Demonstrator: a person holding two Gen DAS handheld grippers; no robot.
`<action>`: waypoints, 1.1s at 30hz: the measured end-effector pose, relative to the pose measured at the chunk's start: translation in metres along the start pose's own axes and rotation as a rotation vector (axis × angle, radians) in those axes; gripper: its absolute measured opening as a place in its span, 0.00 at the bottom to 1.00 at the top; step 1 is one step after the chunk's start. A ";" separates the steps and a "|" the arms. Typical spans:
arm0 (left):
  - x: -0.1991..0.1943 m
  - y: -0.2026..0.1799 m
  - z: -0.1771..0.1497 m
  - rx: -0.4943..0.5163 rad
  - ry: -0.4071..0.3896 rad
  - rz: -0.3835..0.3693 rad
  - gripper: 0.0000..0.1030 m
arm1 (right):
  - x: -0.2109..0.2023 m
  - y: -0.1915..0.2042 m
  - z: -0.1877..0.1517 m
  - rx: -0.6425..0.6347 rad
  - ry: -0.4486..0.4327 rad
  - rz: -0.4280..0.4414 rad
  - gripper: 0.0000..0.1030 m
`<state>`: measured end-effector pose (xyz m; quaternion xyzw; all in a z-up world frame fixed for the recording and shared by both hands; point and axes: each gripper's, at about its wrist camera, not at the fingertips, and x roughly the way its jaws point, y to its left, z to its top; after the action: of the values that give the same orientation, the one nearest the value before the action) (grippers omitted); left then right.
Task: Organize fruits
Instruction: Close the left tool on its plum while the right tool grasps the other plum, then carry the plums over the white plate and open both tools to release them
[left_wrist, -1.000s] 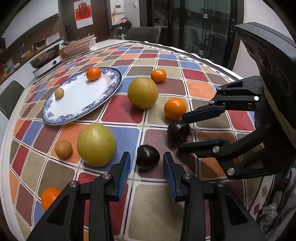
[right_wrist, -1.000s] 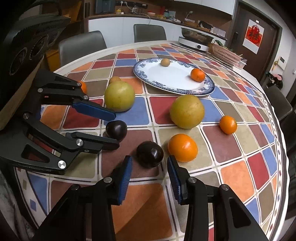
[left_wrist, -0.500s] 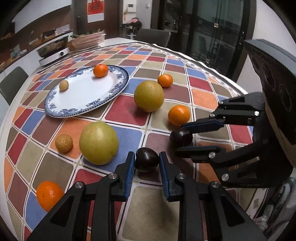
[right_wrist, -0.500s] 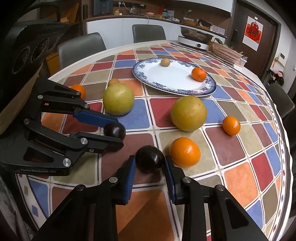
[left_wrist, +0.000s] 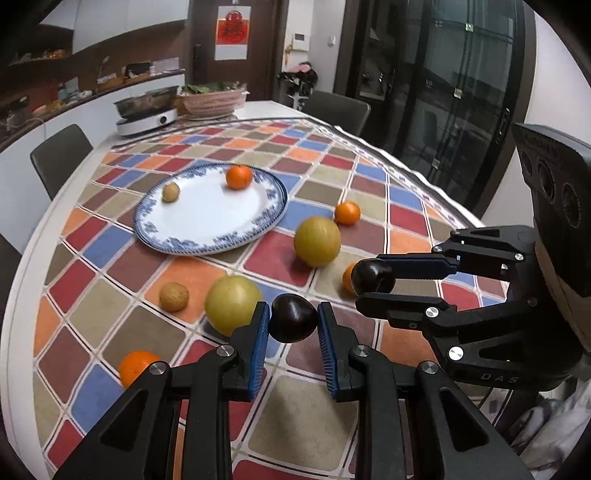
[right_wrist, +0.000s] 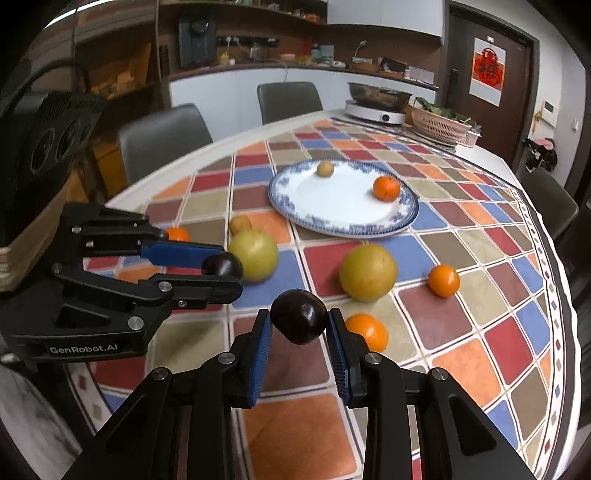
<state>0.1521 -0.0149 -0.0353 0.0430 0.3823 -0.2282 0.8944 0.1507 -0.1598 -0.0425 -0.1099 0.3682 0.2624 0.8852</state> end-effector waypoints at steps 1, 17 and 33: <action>-0.002 0.000 0.001 -0.002 -0.005 0.005 0.26 | -0.002 0.000 0.003 0.005 -0.007 0.000 0.30; -0.015 0.026 0.051 0.009 -0.094 0.082 0.26 | -0.010 -0.014 0.067 0.014 -0.117 -0.007 0.30; 0.017 0.077 0.109 -0.020 -0.093 0.092 0.26 | 0.031 -0.041 0.129 0.028 -0.111 0.017 0.30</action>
<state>0.2683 0.0198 0.0220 0.0409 0.3400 -0.1849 0.9212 0.2680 -0.1325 0.0264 -0.0800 0.3232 0.2704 0.9034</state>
